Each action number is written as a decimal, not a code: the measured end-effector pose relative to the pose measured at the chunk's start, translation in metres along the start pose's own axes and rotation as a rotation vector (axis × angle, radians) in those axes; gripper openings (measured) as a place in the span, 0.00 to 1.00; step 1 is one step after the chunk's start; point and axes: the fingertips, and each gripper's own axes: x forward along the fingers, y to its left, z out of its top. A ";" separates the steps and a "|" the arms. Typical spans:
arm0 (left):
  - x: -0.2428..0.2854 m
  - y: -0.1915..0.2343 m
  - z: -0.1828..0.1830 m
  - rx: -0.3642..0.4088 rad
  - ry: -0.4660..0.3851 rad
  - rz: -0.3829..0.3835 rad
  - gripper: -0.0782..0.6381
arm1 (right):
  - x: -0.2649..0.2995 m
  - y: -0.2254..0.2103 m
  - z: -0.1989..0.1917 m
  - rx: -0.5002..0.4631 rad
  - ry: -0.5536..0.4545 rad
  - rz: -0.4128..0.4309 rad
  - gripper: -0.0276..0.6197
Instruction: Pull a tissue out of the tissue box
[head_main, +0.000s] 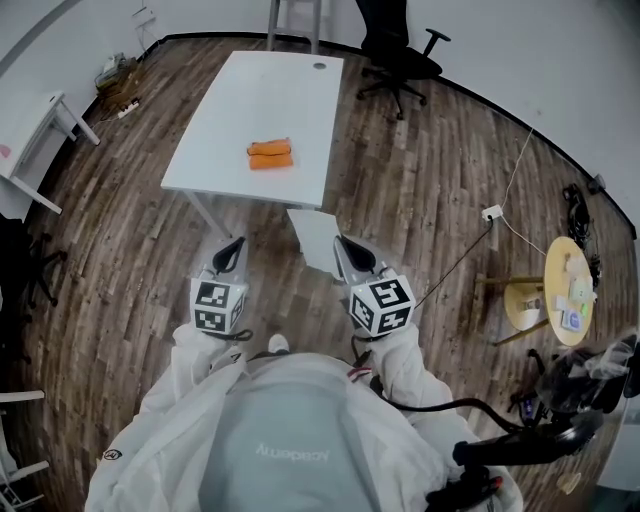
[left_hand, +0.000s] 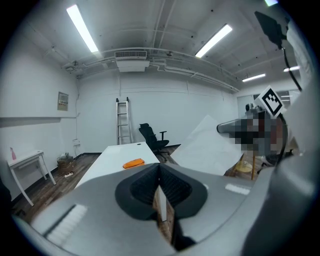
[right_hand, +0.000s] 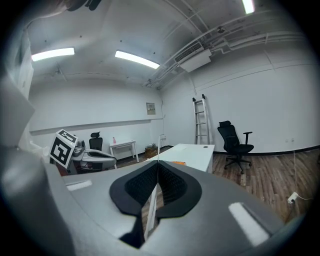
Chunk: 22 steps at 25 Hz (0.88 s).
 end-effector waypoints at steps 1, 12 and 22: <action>0.000 -0.005 0.001 0.001 0.000 0.002 0.11 | -0.005 -0.003 -0.001 0.002 -0.001 0.001 0.05; -0.020 -0.048 0.002 0.024 0.008 0.048 0.11 | -0.044 -0.012 -0.016 0.019 -0.002 0.034 0.05; -0.044 -0.065 -0.005 0.018 0.031 0.084 0.11 | -0.061 -0.006 -0.027 0.040 0.005 0.069 0.05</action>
